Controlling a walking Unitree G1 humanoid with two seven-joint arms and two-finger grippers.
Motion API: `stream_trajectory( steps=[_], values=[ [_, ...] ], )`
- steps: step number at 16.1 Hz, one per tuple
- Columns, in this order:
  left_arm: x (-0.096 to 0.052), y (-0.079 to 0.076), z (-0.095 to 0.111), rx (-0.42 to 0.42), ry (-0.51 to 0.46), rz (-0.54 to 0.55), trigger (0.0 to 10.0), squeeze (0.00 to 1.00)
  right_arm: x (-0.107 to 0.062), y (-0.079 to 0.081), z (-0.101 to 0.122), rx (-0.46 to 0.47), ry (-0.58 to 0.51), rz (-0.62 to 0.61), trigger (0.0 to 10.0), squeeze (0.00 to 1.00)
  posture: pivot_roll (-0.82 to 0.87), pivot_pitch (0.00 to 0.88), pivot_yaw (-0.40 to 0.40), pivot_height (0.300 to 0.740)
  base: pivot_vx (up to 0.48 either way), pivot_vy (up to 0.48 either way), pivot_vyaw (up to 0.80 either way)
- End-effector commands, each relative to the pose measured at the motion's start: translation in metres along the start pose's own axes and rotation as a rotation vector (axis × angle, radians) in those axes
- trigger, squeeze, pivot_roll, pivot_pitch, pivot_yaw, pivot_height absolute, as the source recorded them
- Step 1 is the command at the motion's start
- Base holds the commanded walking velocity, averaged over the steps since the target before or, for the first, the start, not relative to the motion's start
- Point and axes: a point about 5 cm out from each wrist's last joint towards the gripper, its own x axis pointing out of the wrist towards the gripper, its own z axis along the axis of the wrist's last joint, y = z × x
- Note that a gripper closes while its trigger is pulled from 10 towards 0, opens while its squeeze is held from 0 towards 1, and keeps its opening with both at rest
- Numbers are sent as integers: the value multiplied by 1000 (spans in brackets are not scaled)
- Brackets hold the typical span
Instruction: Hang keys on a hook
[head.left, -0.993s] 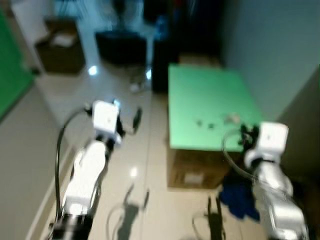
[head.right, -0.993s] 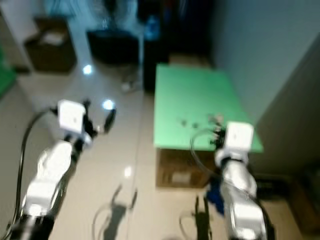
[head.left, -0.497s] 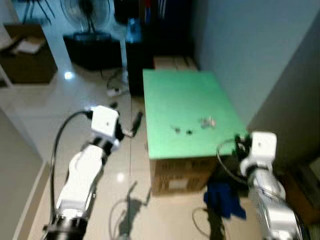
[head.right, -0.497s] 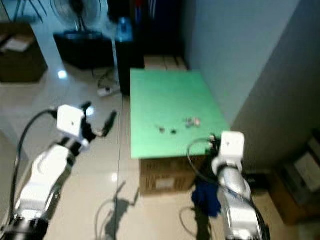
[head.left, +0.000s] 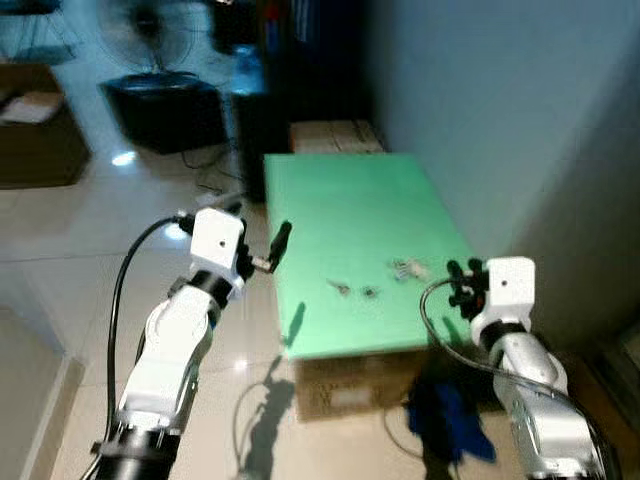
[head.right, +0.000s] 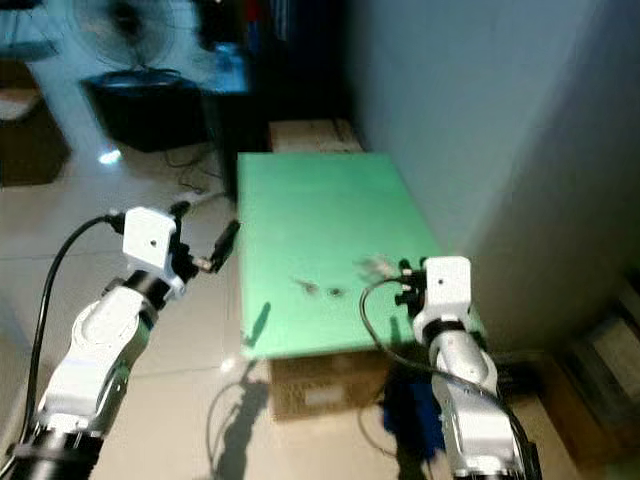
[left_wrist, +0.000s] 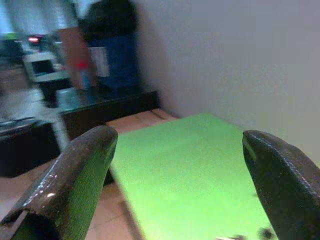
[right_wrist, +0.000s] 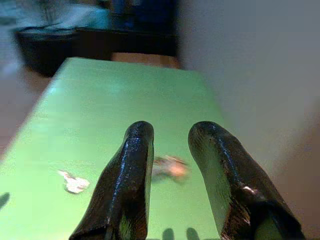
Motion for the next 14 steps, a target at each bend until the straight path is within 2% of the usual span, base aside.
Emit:
stream_trajectory(
  steps=[1, 3, 6, 8, 11, 14],
  values=[
    [-5, 8, -2, 13, 17, 15, 10000, 0, 0, 13, 1, -4, -7, 52, 10000, 0, -53, 0, -38, 740, 409, 0, 800],
    [-4, 7, -3, 17, 20, 5, 10000, 0, -1, 11, -3, 23, 4, 32, 10000, 0, -56, 0, -32, 740, 411, 0, 0],
    [-7, 6, -9, 16, 53, -7, 10000, 0, -6, 3, -14, -9, 68, -3, 10000, 0, -85, 1, -11, 740, 395, 0, 0],
    [-6, -1, -11, -10, 62, -19, 10000, 0, -10, 0, -20, -6, 102, -8, 10000, 0, -83, 9, -13, 740, 371, 0, 0],
    [-9, -10, -12, -35, 66, -63, 10000, 0, -16, 0, -29, -19, 157, 2, 10000, 0, -83, 25, -22, 740, 0, 0, 0],
    [-11, -12, -14, -43, 72, -82, 10000, 0, -19, -1, -35, -18, 191, -6, 10000, 0, -84, 30, -20, 740, 0, 0, 0]
  ],
)
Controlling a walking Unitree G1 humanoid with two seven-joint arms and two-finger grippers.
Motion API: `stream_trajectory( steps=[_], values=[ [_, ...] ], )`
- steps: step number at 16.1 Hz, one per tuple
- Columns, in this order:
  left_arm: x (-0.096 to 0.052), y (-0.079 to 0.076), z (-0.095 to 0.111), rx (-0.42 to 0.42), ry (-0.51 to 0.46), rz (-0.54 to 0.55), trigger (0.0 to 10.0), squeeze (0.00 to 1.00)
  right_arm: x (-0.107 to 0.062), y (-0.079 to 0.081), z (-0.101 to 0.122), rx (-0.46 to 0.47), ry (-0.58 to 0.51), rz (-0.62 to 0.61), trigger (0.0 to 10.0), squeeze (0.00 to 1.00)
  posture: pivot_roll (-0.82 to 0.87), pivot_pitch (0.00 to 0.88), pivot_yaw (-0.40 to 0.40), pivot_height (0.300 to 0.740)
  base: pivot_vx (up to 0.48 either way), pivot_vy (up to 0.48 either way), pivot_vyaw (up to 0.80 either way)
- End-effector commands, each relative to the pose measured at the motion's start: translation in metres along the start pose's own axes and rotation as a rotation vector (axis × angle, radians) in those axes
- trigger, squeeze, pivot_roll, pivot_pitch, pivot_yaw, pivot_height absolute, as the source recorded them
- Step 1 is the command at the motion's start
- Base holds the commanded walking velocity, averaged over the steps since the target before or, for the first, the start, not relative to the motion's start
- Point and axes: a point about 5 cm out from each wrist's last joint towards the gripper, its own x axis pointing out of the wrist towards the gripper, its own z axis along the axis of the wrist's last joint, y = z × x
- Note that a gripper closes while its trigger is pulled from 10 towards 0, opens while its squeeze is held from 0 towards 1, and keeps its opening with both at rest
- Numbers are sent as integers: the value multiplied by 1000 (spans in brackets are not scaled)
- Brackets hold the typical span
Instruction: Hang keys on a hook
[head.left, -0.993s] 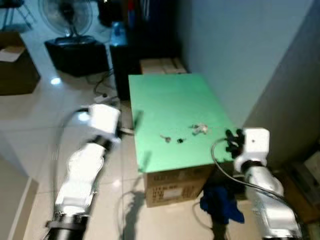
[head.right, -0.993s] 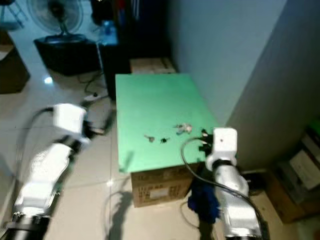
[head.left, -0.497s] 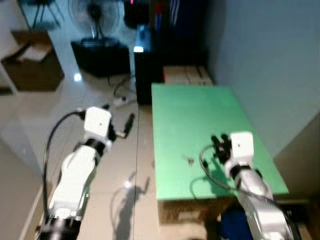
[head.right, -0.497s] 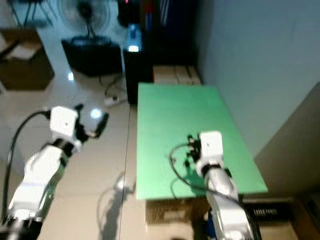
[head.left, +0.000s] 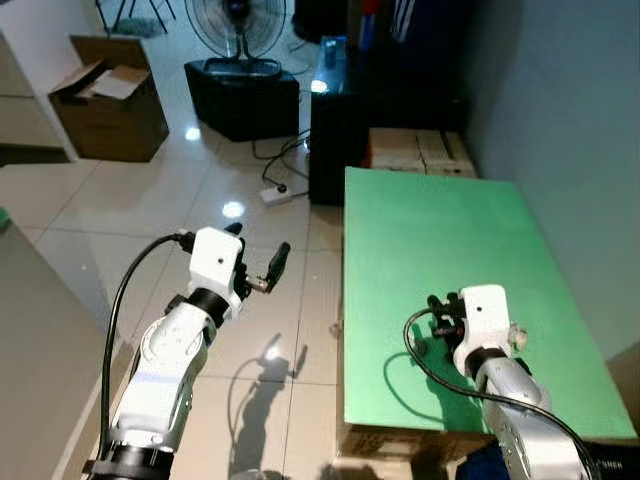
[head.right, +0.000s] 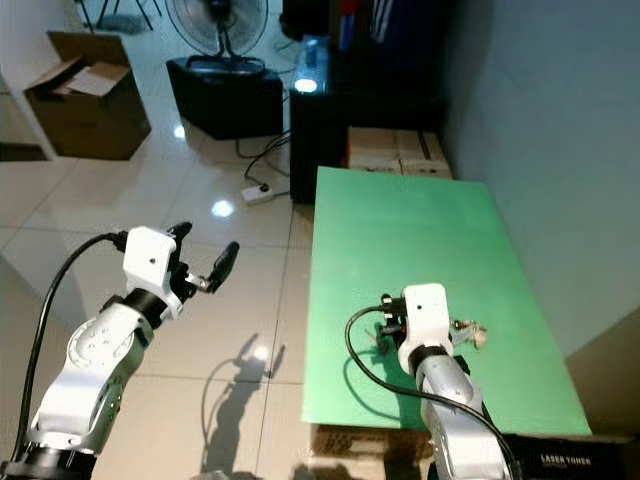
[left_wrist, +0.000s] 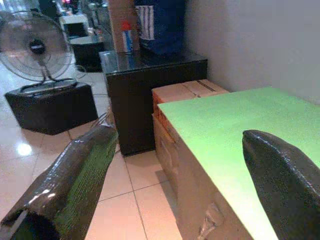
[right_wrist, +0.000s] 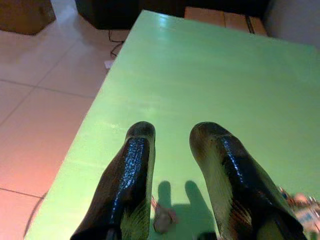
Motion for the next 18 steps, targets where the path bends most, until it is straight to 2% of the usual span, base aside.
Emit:
stream_trajectory(
  steps=[1, 4, 7, 9, 13, 18],
  values=[
    [1, -5, 2, -8, -1, -32, 10000, 0, -3, -8, -3, -2, 23, -29, 10000, 0, -82, 30, -20, 740, 0, 0, 0],
    [2, -1, 1, 13, -1, 6, 10000, 0, -1, -6, -3, -45, 38, -26, 10000, 0, -79, 24, -25, 740, 0, 0, 0],
    [7, 3, 4, 31, -10, 46, 10000, 0, 9, -3, 11, -64, -48, 1, 10000, 0, -78, 12, -29, 740, 0, 0, 0],
    [7, 4, 4, 34, -14, 70, 10000, 0, 18, 3, 16, -95, -45, 49, 10000, 0, -65, 31, -40, 740, 0, 0, 0],
    [6, 5, 7, 53, -16, 62, 10000, 0, 29, 9, 16, -116, -48, 74, 10000, 0, -61, 31, -36, 740, 0, -356, 0],
    [9, 5, 8, 63, -18, 52, 10000, 0, 28, 6, 15, -101, -55, 50, 10000, 0, -66, 28, -17, 740, 0, -409, 0]
  ],
)
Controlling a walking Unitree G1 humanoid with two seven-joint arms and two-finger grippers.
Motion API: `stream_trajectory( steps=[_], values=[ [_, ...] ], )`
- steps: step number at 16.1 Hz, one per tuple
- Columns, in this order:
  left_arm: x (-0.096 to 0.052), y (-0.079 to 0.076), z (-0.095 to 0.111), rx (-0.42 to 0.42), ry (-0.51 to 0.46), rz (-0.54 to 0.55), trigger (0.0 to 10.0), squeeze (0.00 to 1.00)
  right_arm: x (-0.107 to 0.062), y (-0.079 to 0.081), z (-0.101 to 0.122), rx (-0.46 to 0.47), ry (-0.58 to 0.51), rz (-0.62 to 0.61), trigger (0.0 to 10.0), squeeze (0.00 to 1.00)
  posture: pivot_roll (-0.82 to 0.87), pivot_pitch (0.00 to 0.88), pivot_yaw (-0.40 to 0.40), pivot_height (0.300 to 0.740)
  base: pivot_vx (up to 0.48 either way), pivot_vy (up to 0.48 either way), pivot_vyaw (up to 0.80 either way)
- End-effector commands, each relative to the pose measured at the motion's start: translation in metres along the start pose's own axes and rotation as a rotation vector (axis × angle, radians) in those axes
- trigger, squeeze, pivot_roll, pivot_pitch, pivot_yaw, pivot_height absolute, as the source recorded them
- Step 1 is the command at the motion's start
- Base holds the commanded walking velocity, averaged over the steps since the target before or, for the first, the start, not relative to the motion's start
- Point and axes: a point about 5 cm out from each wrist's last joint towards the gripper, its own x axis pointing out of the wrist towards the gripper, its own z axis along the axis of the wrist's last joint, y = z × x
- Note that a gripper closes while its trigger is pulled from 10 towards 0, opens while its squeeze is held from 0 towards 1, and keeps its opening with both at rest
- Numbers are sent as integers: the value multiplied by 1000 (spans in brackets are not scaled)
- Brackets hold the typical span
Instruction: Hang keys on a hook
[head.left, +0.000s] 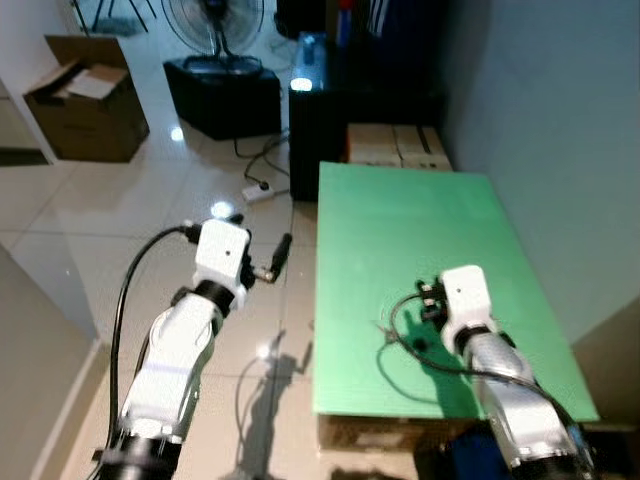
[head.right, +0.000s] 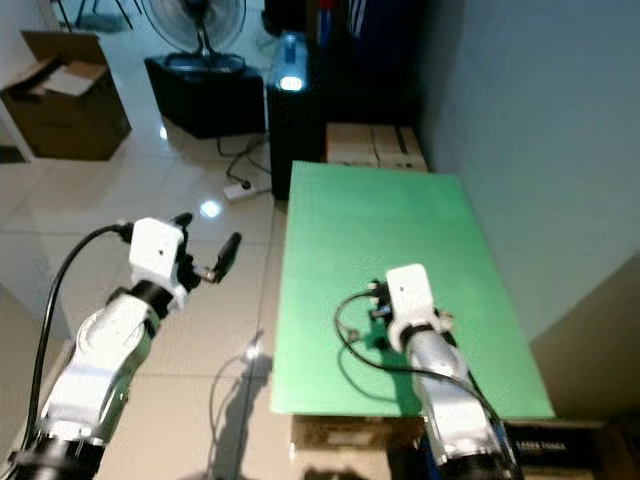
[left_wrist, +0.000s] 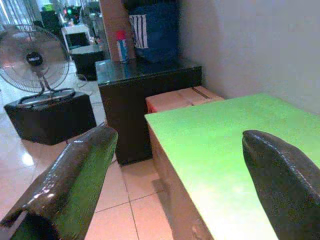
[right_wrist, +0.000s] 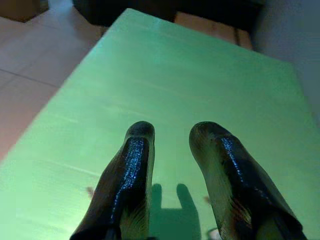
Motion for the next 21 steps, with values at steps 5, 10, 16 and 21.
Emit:
stream_trajectory(
  steps=[5, 10, 16, 21],
  values=[
    [2, 5, -5, -5, 33, 6, 10000, 0, -4, 2, 3, 25, -30, -17, 10000, 0, -78, 15, -2, 740, 0, 46, 0],
    [5, 3, -6, -20, 26, 19, 10000, 0, -9, 2, 2, 44, -29, -16, 10000, 0, -84, 4, -7, 740, 0, 0, 0],
    [2, -3, -12, 10, 63, -40, 10000, 0, 5, 8, -14, -25, 90, 92, 10000, 0, -76, 20, -18, 740, 0, 0, 0],
    [-1, 0, -12, 62, 78, -58, 10000, 0, 29, 26, -14, -41, 144, 315, 10000, 1000, -55, 51, -16, 740, 0, 0, 0]
  ],
)
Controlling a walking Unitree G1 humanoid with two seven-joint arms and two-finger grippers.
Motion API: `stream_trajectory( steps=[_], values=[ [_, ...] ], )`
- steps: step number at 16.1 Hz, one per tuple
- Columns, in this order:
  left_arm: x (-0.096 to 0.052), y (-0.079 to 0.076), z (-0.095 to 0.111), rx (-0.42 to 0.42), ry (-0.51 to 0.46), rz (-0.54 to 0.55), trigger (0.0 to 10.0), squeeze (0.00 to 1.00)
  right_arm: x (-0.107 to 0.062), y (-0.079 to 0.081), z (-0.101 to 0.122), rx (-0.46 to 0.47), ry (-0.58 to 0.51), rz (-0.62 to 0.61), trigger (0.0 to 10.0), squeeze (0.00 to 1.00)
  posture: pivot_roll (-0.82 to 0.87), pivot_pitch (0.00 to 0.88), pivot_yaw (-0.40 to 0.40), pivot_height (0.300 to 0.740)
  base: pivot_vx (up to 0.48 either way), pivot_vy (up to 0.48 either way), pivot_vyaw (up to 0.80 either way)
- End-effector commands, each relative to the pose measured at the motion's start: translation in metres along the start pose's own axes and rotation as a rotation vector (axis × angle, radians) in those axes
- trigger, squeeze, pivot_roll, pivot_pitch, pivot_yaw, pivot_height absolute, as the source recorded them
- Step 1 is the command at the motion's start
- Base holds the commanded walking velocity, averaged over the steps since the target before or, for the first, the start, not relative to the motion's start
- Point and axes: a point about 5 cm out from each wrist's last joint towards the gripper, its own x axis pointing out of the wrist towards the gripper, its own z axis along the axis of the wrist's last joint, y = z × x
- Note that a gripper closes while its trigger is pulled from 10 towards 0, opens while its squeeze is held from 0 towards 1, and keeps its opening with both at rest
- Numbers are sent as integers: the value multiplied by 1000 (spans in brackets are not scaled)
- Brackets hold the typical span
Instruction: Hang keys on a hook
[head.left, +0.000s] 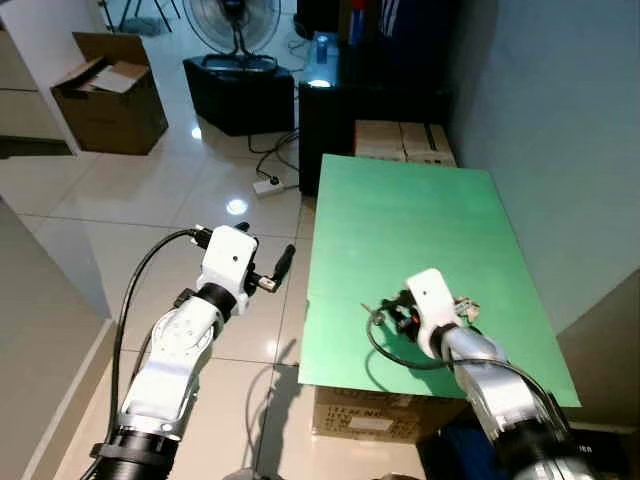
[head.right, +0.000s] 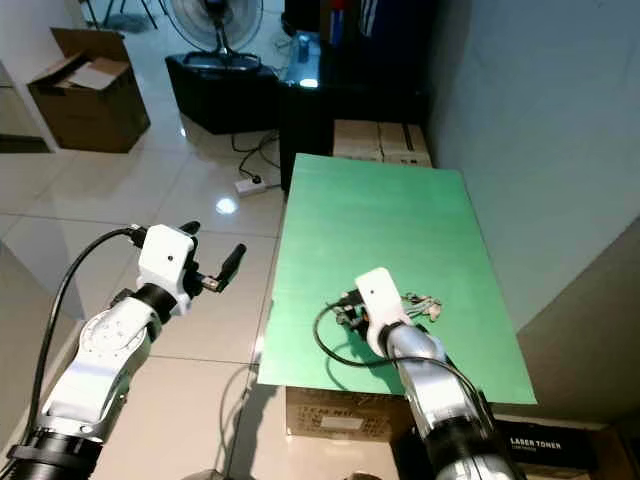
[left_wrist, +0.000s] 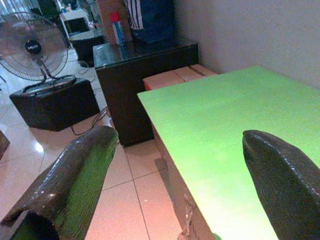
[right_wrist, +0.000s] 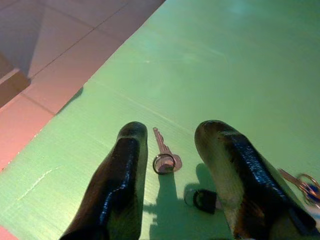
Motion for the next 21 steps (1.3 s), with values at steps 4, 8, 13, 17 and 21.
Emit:
stream_trajectory(
  steps=[4, 8, 13, 17, 21],
  values=[
    [-4, 2, -2, 35, 34, -27, 10000, 0, 16, -2, -3, -12, 64, 43, 10000, 1000, -29, 75, -7, 740, 0, 0, 0],
    [-13, 4, 1, 51, 73, -119, 10000, 0, 24, -7, -3, -54, 153, 75, 10000, 1000, 21, 130, 23, 740, 0, 0, 0],
    [-26, -10, 15, -25, 67, -315, 10000, 0, 25, -23, 3, -61, 162, 11, 10000, 1000, 62, 187, 49, 740, 0, 0, 0],
    [-28, -17, 23, -38, 90, -448, 10000, 0, 25, -30, 5, -77, 193, 36, 10000, 1000, 82, 221, 55, 740, 0, 0, 0],
    [-31, -12, 29, -26, 112, -465, 10000, 0, 26, -38, 19, -65, 169, 9, 10000, 1000, 81, 262, 86, 740, 0, 0, 0]
  ],
)
